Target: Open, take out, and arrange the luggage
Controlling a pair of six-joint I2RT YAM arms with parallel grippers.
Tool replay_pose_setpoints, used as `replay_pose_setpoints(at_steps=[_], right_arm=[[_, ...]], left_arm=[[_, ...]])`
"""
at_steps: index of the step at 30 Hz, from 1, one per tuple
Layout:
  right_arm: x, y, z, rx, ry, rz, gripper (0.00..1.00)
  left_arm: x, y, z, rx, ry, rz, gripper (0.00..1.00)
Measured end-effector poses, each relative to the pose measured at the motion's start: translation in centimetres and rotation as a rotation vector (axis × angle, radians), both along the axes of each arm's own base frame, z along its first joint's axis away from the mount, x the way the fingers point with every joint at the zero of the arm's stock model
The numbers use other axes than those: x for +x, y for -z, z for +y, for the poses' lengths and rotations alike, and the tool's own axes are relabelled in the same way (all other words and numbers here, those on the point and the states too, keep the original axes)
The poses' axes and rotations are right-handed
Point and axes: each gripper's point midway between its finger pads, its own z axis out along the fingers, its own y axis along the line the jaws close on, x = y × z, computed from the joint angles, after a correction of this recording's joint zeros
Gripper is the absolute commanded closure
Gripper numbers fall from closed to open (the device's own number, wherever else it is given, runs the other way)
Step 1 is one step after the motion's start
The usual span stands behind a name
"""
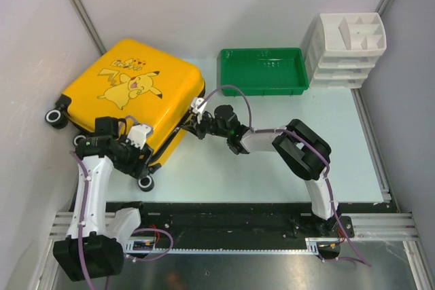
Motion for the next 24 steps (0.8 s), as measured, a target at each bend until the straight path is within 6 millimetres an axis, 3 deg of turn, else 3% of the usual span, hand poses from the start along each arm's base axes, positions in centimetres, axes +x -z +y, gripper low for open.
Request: replay_pose_setpoints(at_steps=[2, 5, 9, 14, 18, 19, 24], right_arm=[[0.3, 0.1, -0.2, -0.005, 0.009, -0.003, 1.00], [0.5, 0.1, -0.4, -0.006, 0.011, -0.004, 1.00], [0.4, 0.1, -0.5, -0.008, 0.011, -0.004, 1.00], [0.9, 0.1, -1.1, -0.014, 0.023, -0.009, 1.00], [1.3, 0.2, -2.0, -0.023, 0.036, -0.012, 1.00], [1.4, 0.2, -2.2, -0.025, 0.039, -0.014, 1.00], [1.0, 0.3, -3.0, -0.038, 0.045, -0.009, 1.00]], left_arm=[[-1.6, 1.2, 0.0, -0.002, -0.009, 0.095, 0.22], [-1.8, 1.5, -0.1, -0.006, -0.002, 0.106, 0.27], [-1.6, 1.4, -0.2, -0.017, 0.000, 0.117, 0.48], [-1.3, 0.9, -1.0, -0.032, 0.016, 0.130, 0.58], [-1.0, 0.8, -1.9, -0.034, 0.035, 0.125, 0.93], [-1.0, 0.8, -2.0, -0.027, 0.038, 0.123, 0.97], [-1.2, 0.4, -3.1, 0.011, 0.094, 0.095, 1.00]])
